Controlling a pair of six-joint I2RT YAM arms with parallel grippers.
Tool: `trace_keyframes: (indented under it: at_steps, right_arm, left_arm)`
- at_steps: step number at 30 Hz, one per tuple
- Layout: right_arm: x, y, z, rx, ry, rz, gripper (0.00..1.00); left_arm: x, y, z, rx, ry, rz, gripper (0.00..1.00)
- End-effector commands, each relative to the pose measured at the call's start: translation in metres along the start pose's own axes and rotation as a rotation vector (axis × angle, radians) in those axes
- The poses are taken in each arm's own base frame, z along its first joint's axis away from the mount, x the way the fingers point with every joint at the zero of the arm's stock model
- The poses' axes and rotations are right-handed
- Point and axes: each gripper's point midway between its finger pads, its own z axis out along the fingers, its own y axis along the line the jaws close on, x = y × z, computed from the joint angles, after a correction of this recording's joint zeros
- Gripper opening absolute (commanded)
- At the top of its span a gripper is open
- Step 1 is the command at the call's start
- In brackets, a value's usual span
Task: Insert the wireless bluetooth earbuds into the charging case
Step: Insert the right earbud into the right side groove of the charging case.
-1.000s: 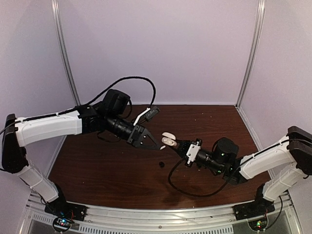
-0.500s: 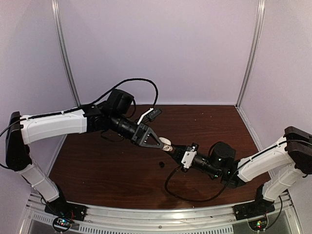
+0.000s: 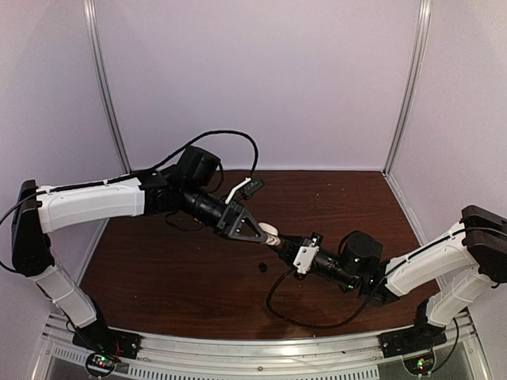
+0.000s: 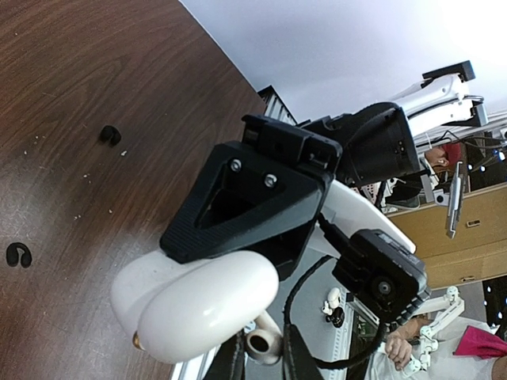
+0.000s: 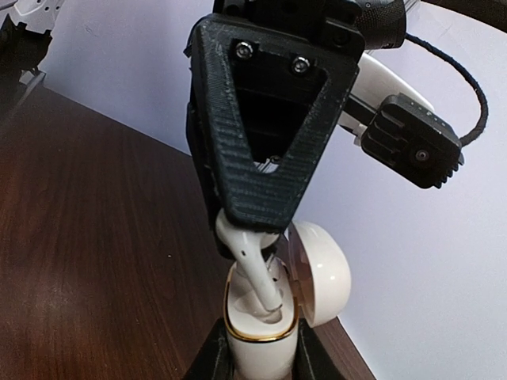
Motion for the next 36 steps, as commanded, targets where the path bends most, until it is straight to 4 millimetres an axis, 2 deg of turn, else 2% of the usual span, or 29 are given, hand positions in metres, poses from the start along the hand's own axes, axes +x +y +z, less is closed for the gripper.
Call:
trace_keyframes:
  at_steps: [1, 19, 31, 36]
  right_arm:
    - [-0.01, -0.008, 0.004, 0.039, -0.027, 0.008, 0.0]
    - [-0.008, -0.004, 0.005, 0.045, -0.003, -0.02, 0.0]
    - [-0.001, -0.002, 0.011, 0.09, 0.051, -0.043, 0.0]
    - [-0.005, -0.001, 0.01, 0.094, 0.029, -0.023, 0.0]
  left_arm:
    - [-0.007, -0.002, 0.001, -0.008, -0.01, 0.001, 0.07]
    - [-0.01, 0.009, 0.004, -0.062, -0.008, -0.044, 0.08]
    - [-0.007, 0.027, 0.008, -0.127, 0.01, -0.151, 0.13]
    - [-0.008, 0.034, 0.01, -0.153, 0.0, -0.19, 0.16]
